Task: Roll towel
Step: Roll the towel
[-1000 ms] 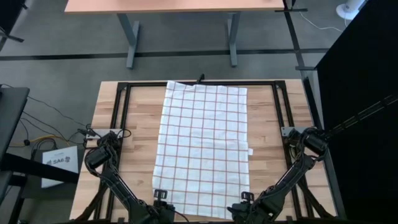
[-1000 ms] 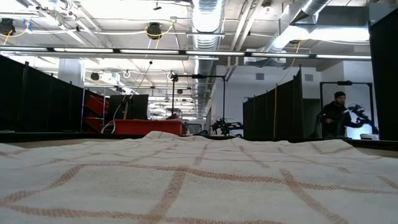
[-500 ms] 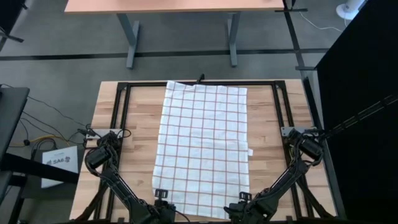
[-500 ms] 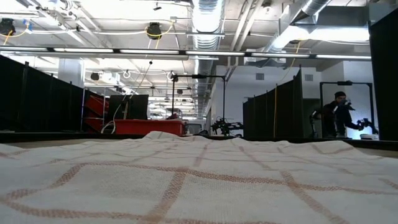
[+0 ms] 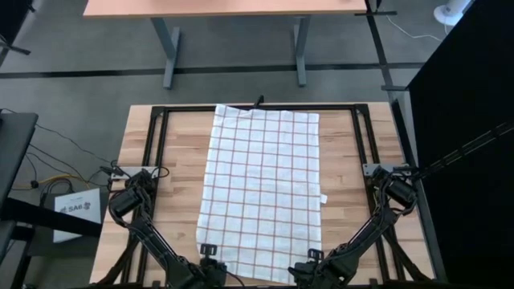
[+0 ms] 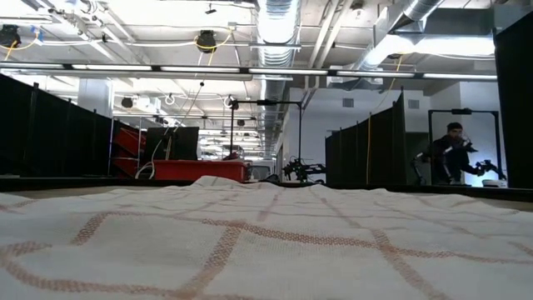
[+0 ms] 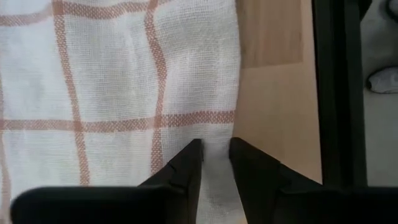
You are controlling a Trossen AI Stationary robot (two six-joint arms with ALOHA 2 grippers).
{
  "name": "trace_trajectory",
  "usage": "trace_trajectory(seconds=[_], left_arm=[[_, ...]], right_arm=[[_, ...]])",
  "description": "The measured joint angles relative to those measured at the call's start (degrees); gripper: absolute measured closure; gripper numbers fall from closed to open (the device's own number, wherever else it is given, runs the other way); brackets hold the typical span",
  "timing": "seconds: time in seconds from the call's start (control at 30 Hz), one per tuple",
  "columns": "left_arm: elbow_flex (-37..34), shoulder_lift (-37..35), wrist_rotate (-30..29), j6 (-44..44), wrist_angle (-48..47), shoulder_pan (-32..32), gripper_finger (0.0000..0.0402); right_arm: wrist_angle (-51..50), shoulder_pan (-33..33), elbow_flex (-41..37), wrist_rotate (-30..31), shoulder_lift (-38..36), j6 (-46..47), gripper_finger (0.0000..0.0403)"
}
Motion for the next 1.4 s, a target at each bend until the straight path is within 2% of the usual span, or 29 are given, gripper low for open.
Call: trace_trajectory(seconds=[0.2,0.4,0.57,0.7,0.77,0.83,0.93,1.07,1.17,1.4], left_arm=[[-0.49,-0.09,1.45,0.53,0.43,-0.19,0.0394],[-0.54,-0.02,1.94,1.36,0.42,-0.18,0.0397],[-0.29,0.03,2.12,1.86,0.54,-0.18,0.0393],[-0.31,0.07,2.19,1.75,0.58,-0.18,0.0392],[-0.32,0.09,2.42,1.6,0.57,-0.17,0.0392],[-0.32,0.09,2.61,1.43,0.56,-0.14,0.0391],[-0.32,0.11,2.62,1.41,0.54,-0.14,0.0391],[-0.32,0.13,2.62,1.29,0.54,-0.14,0.0391],[-0.36,0.13,2.88,0.9,0.4,-0.1,0.0391],[-0.36,0.13,2.8,0.32,0.24,-0.16,0.0391]], right_arm=[[-0.6,0.36,-0.09,0.12,0.0,-0.19,0.0297],[0.52,0.24,-0.28,-1.08,0.0,-0.81,0.0303],[4.91,0.24,-0.35,-4.23,0.17,3.57,0.0303],[7.1,-0.34,-0.32,-5.41,0.22,-1.61,0.0303],[5.19,-1.2,0.38,-7.42,0.22,-2.87,0.0303],[-1.76,-1.91,2.51,-8.93,0.11,-6.47,0.0301],[-15.89,-2.67,6.75,-7.71,0.13,-13.31,0.0289],[-25.54,-3.87,10.22,-4.56,0.09,-19.7,0.0256],[-26.95,-4.01,10.27,-3.72,0.12,-20.43,0.0221],[-20.93,-2.12,10.38,-3.71,0.25,-14.49,0.0163]])
